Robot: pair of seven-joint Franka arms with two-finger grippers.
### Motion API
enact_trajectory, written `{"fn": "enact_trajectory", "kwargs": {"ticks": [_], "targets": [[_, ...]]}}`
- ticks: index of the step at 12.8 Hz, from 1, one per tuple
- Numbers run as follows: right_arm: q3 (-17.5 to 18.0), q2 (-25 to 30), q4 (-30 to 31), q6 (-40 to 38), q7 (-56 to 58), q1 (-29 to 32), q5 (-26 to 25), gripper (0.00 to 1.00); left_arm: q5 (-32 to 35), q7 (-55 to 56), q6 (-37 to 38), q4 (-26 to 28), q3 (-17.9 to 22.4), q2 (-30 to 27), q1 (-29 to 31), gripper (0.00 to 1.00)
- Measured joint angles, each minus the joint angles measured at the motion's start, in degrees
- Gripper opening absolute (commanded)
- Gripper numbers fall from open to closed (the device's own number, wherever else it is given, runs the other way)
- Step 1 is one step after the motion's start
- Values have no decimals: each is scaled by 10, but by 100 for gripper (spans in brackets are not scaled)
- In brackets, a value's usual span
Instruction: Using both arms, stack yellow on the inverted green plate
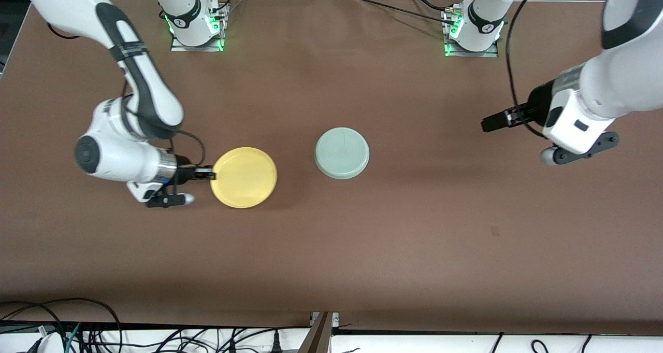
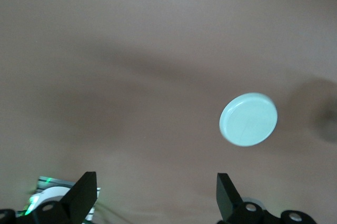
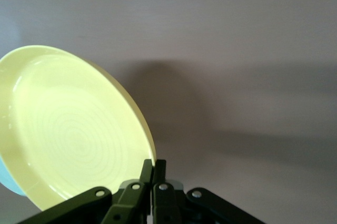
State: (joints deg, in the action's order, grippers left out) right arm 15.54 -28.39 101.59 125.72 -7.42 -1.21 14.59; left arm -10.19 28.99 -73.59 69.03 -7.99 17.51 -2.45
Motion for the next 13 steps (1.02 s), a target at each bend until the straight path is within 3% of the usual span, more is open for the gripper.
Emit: {"fn": "enact_trajectory", "kwargs": {"ticks": [3,6,11,13], "targets": [[3,-19,2,71,-149,-106,0,0,7,-112,17,4,6,-38,45,100],[2,-50,3,115,-249,-181,0,0,67,-212,5,47,12,-82,56,100],[1,-59,5,119,-288,-217,0,0,100,-324,-163,206,15,-151,68,100],[1,-61,7,119,-288,-222,0,0,100,-351,-193,242,19,-169,75,100]]}}
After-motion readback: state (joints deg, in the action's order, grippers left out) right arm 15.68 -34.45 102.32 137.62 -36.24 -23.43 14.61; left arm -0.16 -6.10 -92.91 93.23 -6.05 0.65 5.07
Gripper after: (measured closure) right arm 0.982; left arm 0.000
